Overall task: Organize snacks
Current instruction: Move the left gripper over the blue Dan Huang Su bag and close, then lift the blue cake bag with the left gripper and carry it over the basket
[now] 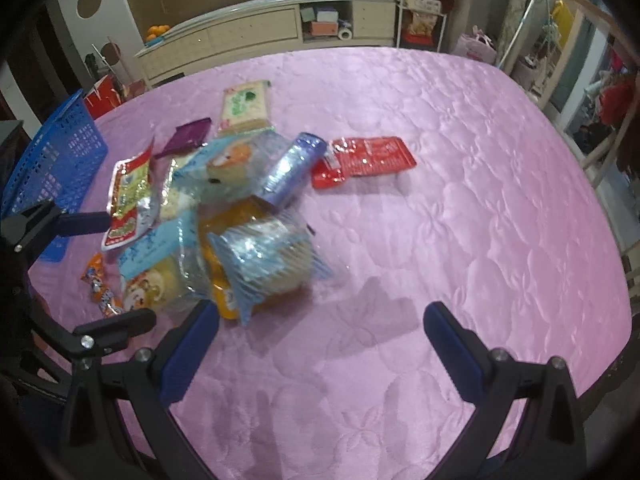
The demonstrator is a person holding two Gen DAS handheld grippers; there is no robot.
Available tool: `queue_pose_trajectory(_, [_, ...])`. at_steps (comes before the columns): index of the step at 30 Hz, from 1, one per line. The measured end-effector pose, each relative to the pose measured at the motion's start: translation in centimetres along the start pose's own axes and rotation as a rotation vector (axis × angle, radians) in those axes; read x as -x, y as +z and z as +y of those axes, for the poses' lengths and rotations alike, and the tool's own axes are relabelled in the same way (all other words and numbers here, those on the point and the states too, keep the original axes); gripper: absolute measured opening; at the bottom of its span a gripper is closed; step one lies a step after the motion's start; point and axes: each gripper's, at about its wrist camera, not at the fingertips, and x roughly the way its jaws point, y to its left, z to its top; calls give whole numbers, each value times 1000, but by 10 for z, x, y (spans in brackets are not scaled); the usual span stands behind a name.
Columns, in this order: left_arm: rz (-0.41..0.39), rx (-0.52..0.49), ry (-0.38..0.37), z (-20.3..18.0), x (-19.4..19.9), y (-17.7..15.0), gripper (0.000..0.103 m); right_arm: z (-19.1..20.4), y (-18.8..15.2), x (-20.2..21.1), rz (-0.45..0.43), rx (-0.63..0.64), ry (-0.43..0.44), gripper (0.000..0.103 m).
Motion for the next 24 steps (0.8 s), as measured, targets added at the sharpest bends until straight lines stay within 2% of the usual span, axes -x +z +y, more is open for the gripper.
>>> queue_pose_trajectory(3, [0,-6,2,1,-7,3,103,-1,-1,-5,13,-6,0,103])
queue_pose_trajectory(9, [51,5,-72,9,-24,7,102,-1,-2,-11,27,-8,8,103])
queue_pose_trajectory(10, [58,3,-81,9,-26,8,97,-1,-2,-11,27,-7,8,103])
queue_pose_trajectory(12, [72,8,-93,12,-33,8,95,-2,-2,-12,29,-11,8,103])
queue_pose_trajectory(14, [80,23,-112,13,-36,7,89,-3,-2,-13,32,-18,7,103])
queue_pose_trajectory(17, [69,41,-142,14,-32,6,71,-5,-3,-12,34,-27,4,103])
queue_pose_trajectory(20, [56,68,-157,14,-24,3,68,-6,-2,-9,33,-36,9,103])
queue_pose_trajectory(24, [23,83,-138,14,-8,-2,68,-2,1,0,18,-29,15,103])
